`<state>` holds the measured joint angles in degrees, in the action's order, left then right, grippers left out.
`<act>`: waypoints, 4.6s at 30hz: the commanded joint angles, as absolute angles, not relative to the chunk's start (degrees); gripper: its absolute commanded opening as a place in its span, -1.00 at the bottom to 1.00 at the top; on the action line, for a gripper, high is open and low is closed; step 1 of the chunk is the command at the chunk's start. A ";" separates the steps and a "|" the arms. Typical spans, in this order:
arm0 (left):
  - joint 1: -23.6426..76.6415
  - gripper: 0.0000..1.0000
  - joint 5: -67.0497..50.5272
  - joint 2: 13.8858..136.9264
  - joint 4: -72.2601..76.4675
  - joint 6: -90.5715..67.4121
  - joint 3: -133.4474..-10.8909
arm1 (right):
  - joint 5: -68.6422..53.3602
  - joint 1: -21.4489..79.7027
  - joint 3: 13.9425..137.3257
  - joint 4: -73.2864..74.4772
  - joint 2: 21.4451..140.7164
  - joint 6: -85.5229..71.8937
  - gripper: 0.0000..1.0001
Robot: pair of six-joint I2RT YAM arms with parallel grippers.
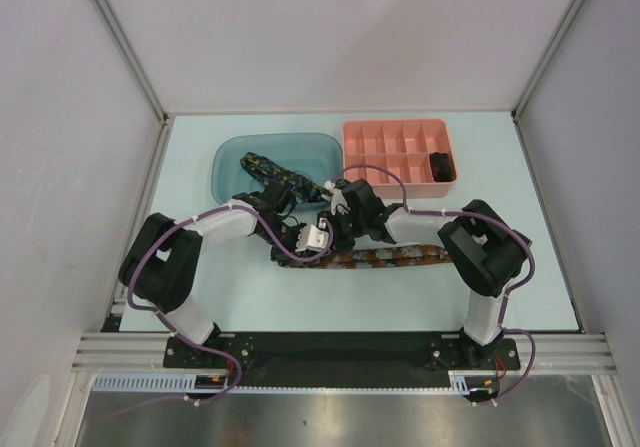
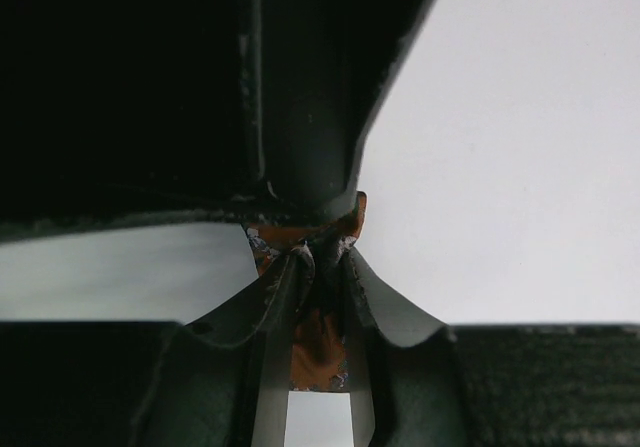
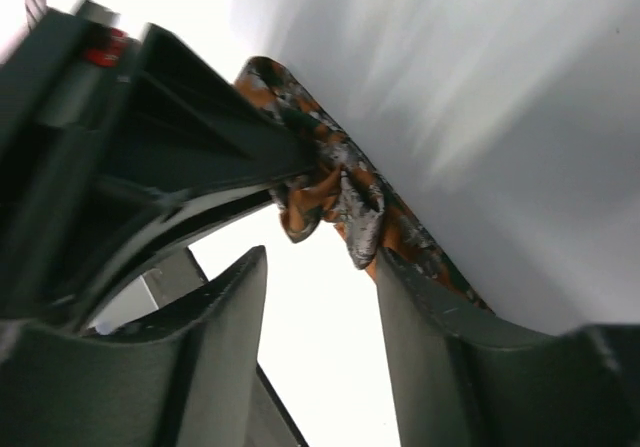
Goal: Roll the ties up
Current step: Roll the tie at the center of the board.
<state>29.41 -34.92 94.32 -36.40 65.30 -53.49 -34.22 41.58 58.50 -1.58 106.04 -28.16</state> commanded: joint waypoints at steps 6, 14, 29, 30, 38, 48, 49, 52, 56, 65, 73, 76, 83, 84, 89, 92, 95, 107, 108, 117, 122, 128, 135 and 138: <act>29.53 -0.41 -36.39 95.01 -35.86 64.42 -55.63 | -29.98 43.24 62.31 -1.94 106.87 -28.57 0.11; 29.53 -0.40 -36.56 95.01 -35.68 64.69 -55.63 | -28.04 44.12 63.45 -2.11 110.38 -28.47 0.01; 27.35 0.07 -34.89 92.91 -34.72 61.96 -55.11 | -27.60 44.03 62.67 -0.53 110.92 -27.07 -1.00; 26.73 0.13 -34.72 91.94 -34.98 62.22 -55.11 | -27.60 43.86 62.49 -0.44 110.92 -27.07 -1.00; 24.26 0.43 -31.73 87.63 -37.44 68.46 -51.42 | -27.86 43.59 61.88 -0.62 110.39 -26.81 -1.00; 24.52 -0.41 -36.90 89.47 -43.24 68.55 -56.42 | -27.69 43.86 61.52 -0.53 110.30 -27.07 -1.00; 24.70 -0.42 -37.44 89.47 -44.03 68.47 -57.38 | -27.69 43.86 61.61 -0.53 110.30 -27.16 -1.00; 26.45 -0.44 -38.76 89.74 -44.39 67.85 -58.53 | -27.51 43.86 61.61 -0.53 110.30 -27.07 -1.00; 29.79 -0.45 -38.76 91.49 -42.37 65.14 -59.06 | -27.95 43.77 61.26 -0.62 109.95 -27.60 -1.00; 32.08 -0.46 -33.94 98.26 -38.50 62.14 -59.06 | -31.37 42.89 59.50 -2.20 108.11 -30.50 -0.98; 32.08 -0.49 -32.43 99.05 -37.97 63.10 -57.39 | -34.89 39.64 57.75 -0.70 102.93 -31.37 -0.60; 32.08 -0.49 -32.61 99.23 -38.06 63.02 -57.74 | -35.51 39.73 57.13 -1.93 102.22 -32.43 -0.38; 32.08 -0.48 -32.96 99.58 -37.97 62.93 -58.45 | -34.37 41.57 57.83 -4.83 104.85 -34.54 -0.21; 32.08 -0.48 -32.96 99.67 -38.06 62.93 -58.53 | -33.93 41.92 57.92 -5.44 105.20 -34.45 -0.21; 32.08 -0.45 -33.05 99.67 -37.97 62.84 -58.36 | -32.43 42.98 58.01 -6.50 107.58 -34.63 -0.23; 32.08 -0.44 -33.13 99.41 -37.79 62.58 -58.36 | -31.03 43.15 58.53 -6.59 108.89 -34.37 -0.38; 32.08 -0.37 -33.14 98.62 -37.62 62.58 -57.92 | -30.50 42.45 58.80 -5.89 109.86 -34.01 -0.73; 25.66 0.56 -34.98 91.23 -33.49 60.64 -53.88 | -29.62 41.40 55.55 -3.08 107.67 -32.87 -1.00; 25.75 0.57 -34.81 91.23 -32.62 60.64 -53.18 | -29.62 41.31 55.63 -2.82 107.67 -32.70 -1.00; 28.38 0.65 -35.60 94.04 -35.33 62.31 -53.88 | -31.29 41.48 55.46 -3.60 107.05 -33.66 -1.00; 31.46 0.67 -34.37 95.62 -32.35 59.07 -54.58 | -31.64 41.92 55.55 -4.74 107.49 -34.45 -1.00; 34.80 0.38 -30.41 98.35 -31.55 58.88 -55.37 | -32.61 42.01 55.20 -5.36 106.70 -34.80 -1.00; 35.60 -0.31 -27.69 98.35 -32.70 61.26 -53.71 | -34.19 41.57 55.98 -6.06 106.26 -36.03 -0.80; 35.60 -0.36 -27.51 97.91 -32.70 61.96 -52.39 | -34.45 40.87 56.60 -5.54 105.38 -36.65 -0.59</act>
